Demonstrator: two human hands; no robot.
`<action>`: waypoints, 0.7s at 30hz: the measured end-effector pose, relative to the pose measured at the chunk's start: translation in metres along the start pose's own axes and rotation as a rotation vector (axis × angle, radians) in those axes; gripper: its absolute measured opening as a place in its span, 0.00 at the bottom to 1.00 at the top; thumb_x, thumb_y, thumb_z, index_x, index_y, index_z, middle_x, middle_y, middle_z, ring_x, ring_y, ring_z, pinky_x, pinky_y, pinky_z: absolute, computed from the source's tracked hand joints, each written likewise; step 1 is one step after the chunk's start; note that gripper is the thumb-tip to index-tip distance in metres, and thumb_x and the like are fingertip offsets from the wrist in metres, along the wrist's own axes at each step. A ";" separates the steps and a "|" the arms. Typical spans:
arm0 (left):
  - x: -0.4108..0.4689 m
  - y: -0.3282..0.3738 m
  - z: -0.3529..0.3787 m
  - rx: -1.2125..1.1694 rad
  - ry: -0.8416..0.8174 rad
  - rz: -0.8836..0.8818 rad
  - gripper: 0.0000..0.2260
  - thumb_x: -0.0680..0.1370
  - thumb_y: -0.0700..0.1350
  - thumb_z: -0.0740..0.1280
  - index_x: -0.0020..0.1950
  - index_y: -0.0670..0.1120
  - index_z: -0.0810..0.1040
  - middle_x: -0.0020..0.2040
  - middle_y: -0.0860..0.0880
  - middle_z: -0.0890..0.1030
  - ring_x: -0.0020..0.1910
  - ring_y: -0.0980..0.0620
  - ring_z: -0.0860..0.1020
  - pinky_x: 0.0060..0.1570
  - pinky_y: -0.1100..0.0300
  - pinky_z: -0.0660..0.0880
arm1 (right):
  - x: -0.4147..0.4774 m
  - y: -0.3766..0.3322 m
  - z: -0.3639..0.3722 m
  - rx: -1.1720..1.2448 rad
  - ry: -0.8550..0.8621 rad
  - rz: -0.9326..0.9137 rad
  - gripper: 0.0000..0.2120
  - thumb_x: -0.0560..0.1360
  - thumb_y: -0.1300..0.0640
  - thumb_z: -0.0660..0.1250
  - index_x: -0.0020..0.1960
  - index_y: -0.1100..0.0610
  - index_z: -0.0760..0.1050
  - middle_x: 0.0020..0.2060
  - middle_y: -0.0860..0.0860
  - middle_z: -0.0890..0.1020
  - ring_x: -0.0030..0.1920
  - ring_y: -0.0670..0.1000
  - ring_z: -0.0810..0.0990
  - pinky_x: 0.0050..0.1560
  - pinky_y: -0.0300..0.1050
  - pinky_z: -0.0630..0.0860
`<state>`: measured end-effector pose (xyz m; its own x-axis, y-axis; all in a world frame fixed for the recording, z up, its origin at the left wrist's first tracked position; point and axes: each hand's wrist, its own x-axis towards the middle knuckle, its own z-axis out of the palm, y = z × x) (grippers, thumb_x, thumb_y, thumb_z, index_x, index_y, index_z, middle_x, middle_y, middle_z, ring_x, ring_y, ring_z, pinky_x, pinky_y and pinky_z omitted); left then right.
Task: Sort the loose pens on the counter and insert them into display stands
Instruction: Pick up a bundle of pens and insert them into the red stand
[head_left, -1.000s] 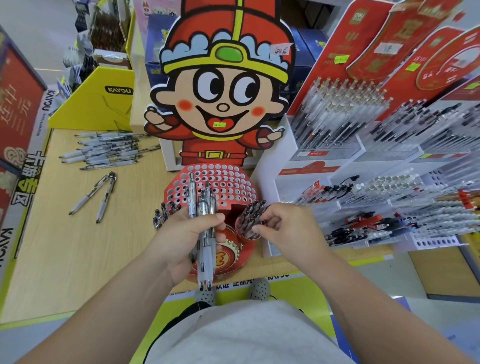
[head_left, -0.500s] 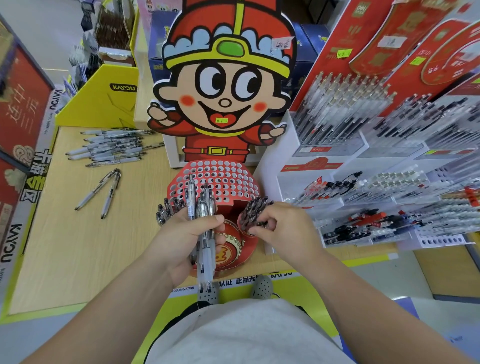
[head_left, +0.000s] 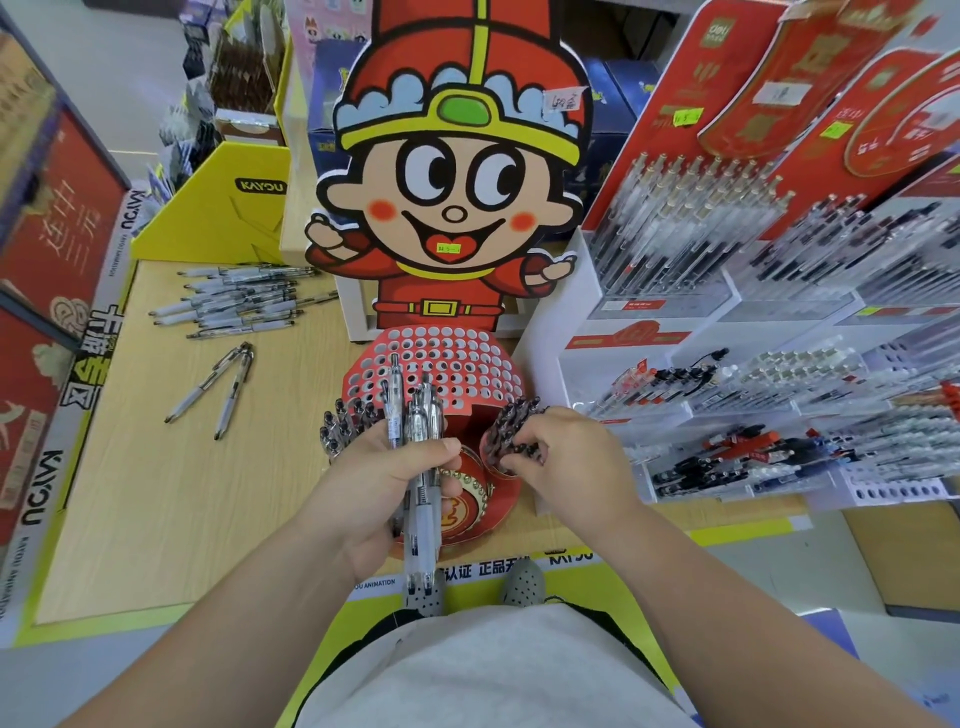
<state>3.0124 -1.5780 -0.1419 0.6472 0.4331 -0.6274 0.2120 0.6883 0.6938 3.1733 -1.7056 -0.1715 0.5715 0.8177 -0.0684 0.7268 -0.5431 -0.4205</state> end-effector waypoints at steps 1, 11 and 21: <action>-0.001 0.001 0.001 0.008 -0.004 -0.001 0.11 0.76 0.37 0.72 0.56 0.43 0.75 0.39 0.45 0.81 0.34 0.48 0.79 0.37 0.53 0.78 | 0.000 -0.001 -0.003 -0.003 -0.024 0.010 0.13 0.70 0.44 0.77 0.49 0.51 0.83 0.34 0.40 0.68 0.36 0.45 0.71 0.34 0.40 0.63; -0.014 0.009 0.033 0.203 -0.076 0.076 0.13 0.72 0.35 0.75 0.55 0.41 0.80 0.36 0.46 0.82 0.29 0.51 0.73 0.29 0.59 0.73 | -0.007 -0.045 -0.058 0.845 -0.178 0.243 0.13 0.71 0.47 0.77 0.41 0.57 0.82 0.30 0.53 0.83 0.30 0.48 0.79 0.36 0.45 0.78; -0.032 0.022 0.069 0.345 0.008 0.136 0.06 0.74 0.36 0.75 0.46 0.46 0.85 0.39 0.44 0.84 0.32 0.51 0.79 0.35 0.57 0.75 | -0.003 -0.029 -0.066 1.002 -0.256 0.290 0.10 0.75 0.56 0.75 0.38 0.62 0.81 0.29 0.54 0.83 0.30 0.48 0.80 0.35 0.45 0.78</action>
<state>3.0468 -1.6167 -0.0823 0.6808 0.5129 -0.5229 0.3598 0.3877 0.8487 3.1753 -1.7044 -0.0996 0.4907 0.7615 -0.4234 -0.1335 -0.4145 -0.9002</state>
